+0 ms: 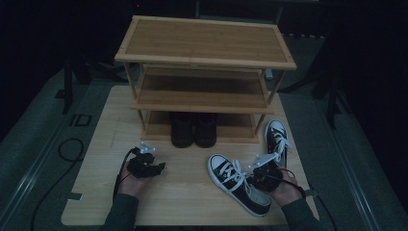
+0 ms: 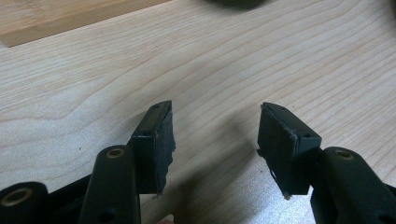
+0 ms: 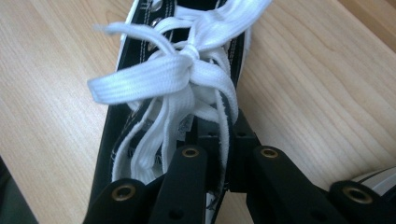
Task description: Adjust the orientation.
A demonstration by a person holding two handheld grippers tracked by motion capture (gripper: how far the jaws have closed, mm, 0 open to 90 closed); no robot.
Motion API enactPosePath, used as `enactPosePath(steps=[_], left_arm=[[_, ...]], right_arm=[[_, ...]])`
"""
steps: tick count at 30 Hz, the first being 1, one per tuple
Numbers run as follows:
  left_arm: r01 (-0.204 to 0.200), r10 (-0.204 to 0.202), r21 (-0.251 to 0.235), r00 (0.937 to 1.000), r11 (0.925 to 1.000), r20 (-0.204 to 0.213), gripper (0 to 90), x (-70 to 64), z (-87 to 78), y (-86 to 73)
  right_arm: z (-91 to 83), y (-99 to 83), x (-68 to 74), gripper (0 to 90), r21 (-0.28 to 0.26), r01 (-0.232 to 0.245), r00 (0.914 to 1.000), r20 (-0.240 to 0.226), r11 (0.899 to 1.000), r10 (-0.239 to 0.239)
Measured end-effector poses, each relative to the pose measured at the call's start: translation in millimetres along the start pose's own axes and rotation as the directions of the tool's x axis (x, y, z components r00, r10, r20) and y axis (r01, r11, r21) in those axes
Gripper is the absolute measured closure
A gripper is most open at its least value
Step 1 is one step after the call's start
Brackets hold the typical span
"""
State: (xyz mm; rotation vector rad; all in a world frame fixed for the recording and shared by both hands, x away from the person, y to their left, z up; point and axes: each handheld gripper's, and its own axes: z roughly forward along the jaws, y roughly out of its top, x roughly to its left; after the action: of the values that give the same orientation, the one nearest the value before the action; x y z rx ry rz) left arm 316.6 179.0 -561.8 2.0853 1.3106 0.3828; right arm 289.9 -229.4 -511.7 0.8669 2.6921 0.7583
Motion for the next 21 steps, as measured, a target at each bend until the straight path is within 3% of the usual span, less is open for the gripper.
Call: enactPosePath(steps=[8, 21], left_arm=[[-0.001, 0.001, 0.0, 1.0, 1.0, 0.001, 46.2, 0.4, -0.1, 0.0], [0.001, -0.001, -0.002, 1.0, 1.0, -0.001, 46.2, 0.1, 0.3, 0.1]], right_arm=[[1.5, 3.1, -6.9, 87.6, -0.042, -0.01, 0.9999, 0.009, 0.999, 0.011], [0.4, 7.2, -17.0, 87.8, -0.111, -0.075, 0.9969, 0.015, 0.991, 0.077]])
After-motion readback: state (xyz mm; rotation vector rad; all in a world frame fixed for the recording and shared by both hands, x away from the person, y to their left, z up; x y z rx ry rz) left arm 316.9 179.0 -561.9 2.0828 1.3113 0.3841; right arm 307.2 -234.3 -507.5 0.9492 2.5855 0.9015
